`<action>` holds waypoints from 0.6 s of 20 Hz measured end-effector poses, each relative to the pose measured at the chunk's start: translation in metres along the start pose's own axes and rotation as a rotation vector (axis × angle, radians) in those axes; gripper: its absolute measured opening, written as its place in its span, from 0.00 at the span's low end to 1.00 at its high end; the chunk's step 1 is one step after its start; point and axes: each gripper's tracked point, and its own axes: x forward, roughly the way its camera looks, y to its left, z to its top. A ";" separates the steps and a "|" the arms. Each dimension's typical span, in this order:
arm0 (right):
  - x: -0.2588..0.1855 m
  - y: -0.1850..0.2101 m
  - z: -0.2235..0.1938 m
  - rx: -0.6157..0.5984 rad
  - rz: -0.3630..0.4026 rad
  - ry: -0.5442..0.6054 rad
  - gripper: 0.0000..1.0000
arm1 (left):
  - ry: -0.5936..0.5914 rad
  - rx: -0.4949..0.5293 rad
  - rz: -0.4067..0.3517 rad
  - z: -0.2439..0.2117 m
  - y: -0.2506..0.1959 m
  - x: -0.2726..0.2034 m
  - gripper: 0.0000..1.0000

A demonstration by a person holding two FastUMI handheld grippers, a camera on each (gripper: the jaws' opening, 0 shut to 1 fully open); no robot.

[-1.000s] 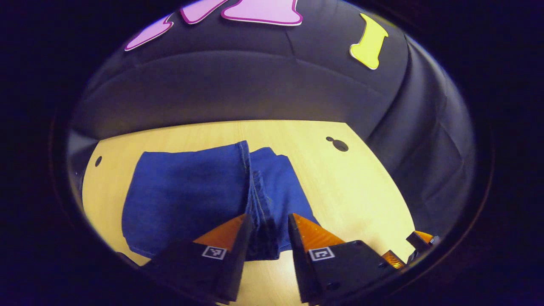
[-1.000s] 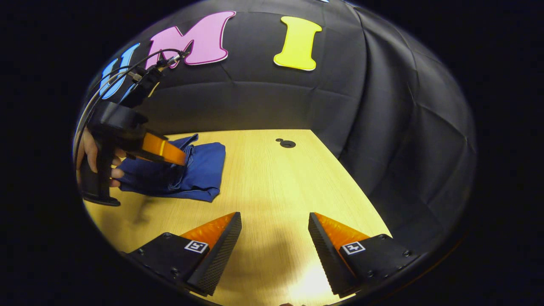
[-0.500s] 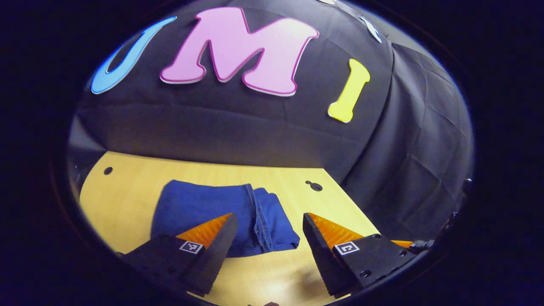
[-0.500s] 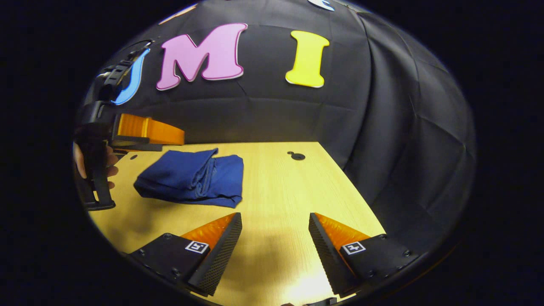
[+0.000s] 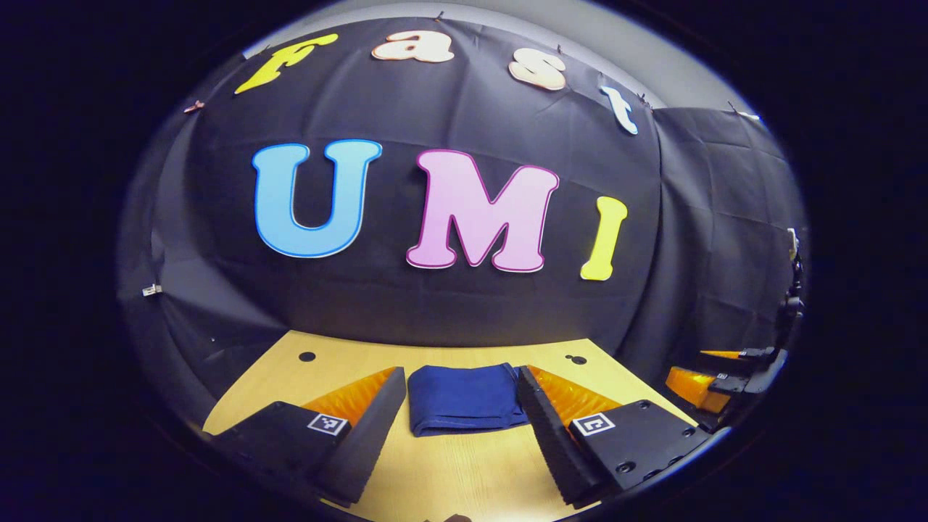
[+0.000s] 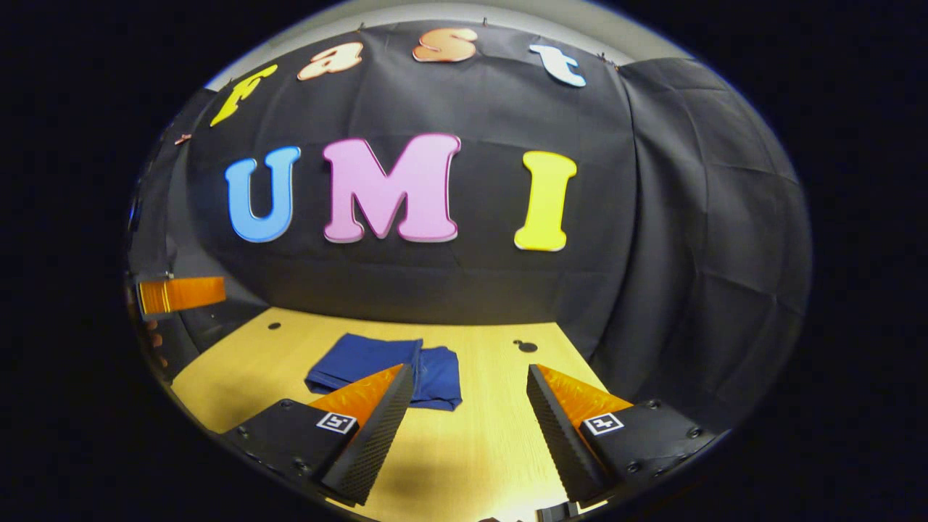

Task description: Grasp the waist and the cuffs of the jeans and fold them to make the two legs overlap; first hold the waist and fold one-third of the jeans toward the cuffs, then hold the cuffs and fold the remaining one-third in the same direction to finish folding.

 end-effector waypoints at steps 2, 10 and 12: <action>-0.026 0.008 0.019 0.008 0.001 -0.053 0.96 | -0.028 0.008 0.033 0.002 0.019 -0.033 0.97; -0.103 0.037 0.005 -0.002 0.015 -0.061 0.96 | -0.054 0.028 0.094 -0.009 0.057 -0.113 0.96; -0.112 0.039 0.001 0.014 0.010 -0.055 0.96 | -0.052 0.021 0.097 -0.015 0.058 -0.122 0.96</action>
